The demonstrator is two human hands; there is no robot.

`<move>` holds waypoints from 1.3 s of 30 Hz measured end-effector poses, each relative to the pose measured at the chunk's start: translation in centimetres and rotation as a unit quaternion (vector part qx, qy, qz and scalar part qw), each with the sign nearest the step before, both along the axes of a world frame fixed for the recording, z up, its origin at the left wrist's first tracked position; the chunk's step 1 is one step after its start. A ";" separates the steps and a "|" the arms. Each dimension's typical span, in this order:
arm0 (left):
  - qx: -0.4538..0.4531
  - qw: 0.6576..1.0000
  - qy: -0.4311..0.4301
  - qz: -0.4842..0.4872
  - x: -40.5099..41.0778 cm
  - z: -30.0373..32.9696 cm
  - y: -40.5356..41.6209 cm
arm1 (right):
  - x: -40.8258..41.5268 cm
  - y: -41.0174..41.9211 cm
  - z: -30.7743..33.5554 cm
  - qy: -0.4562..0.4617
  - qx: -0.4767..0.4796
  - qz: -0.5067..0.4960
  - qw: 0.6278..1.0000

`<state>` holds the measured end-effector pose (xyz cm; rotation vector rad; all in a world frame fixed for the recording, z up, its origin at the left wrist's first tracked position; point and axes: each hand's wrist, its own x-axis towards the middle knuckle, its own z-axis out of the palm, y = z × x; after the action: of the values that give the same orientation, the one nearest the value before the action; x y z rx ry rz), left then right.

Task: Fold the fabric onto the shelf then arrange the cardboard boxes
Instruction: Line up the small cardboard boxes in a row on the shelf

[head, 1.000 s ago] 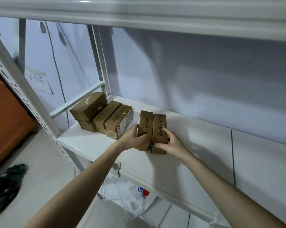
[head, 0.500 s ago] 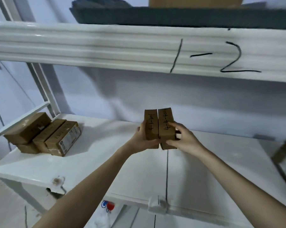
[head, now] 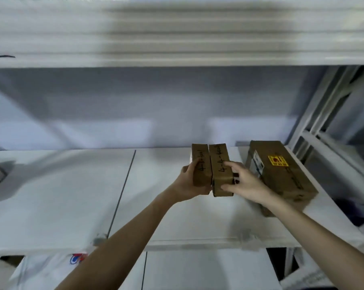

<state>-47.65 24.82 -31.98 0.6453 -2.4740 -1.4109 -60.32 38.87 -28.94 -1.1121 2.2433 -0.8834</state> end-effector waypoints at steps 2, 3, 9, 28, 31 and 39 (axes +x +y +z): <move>0.008 1.000 -0.030 0.002 -1.6 -1.5 1.7 | -1.3 1.7 -1.0 0.009 0.031 0.002 0.999; 0.006 0.999 -0.042 -0.002 -2.0 -2.1 2.4 | -1.6 2.3 -1.3 0.016 0.048 0.004 0.999; -0.043 0.997 -0.068 -0.020 -3.6 -4.0 5.7 | -3.1 4.4 -2.7 0.052 0.112 0.039 0.992; -0.208 0.972 -0.050 0.099 3.4 3.2 -0.3 | 0.5 -2.0 2.5 0.081 -0.060 0.084 0.991; -0.223 0.959 -0.028 0.173 9.1 4.6 -3.9 | 4.1 -6.1 3.9 0.081 -0.094 0.121 0.985; -0.209 0.917 -0.037 0.336 26.7 5.8 -13.2 | 17.3 -17.1 5.1 0.076 -0.110 0.235 0.963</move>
<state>-20.95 11.66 -26.18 1.2868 -2.1554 -0.5889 -43.06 21.76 -23.85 -1.7742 1.8903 -0.8770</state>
